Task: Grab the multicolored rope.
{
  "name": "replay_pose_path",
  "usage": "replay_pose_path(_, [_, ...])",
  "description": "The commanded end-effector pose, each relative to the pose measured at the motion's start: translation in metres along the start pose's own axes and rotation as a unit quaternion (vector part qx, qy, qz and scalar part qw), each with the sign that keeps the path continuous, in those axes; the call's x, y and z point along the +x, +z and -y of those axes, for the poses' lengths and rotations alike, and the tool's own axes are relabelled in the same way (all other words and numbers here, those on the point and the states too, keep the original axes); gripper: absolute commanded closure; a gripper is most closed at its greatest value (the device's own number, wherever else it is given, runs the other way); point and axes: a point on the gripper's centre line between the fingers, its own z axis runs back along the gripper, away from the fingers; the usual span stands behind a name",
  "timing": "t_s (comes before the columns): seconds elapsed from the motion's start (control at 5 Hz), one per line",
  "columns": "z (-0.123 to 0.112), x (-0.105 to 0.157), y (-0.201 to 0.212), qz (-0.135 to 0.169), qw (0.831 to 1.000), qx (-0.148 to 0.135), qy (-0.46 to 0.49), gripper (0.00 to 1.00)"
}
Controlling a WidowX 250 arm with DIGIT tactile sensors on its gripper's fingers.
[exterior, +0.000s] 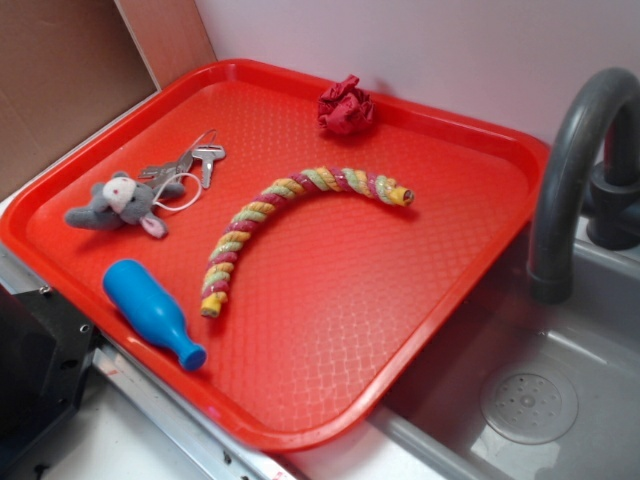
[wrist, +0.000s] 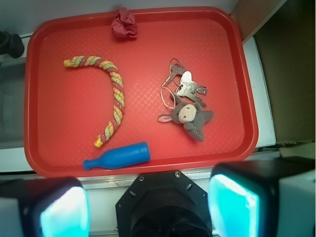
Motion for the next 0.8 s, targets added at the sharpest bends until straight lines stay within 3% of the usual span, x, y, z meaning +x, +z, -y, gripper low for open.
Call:
replay_pose_path(0.0, [0.000,0.000,0.000,0.000,1.000,0.000,0.000,0.00])
replay_pose_path(0.2, [0.008,0.011,-0.008,0.025,1.000,0.004,0.012,0.00])
replay_pose_path(0.6, [0.026,0.046,-0.054,0.021,0.999,0.011,0.023,0.00])
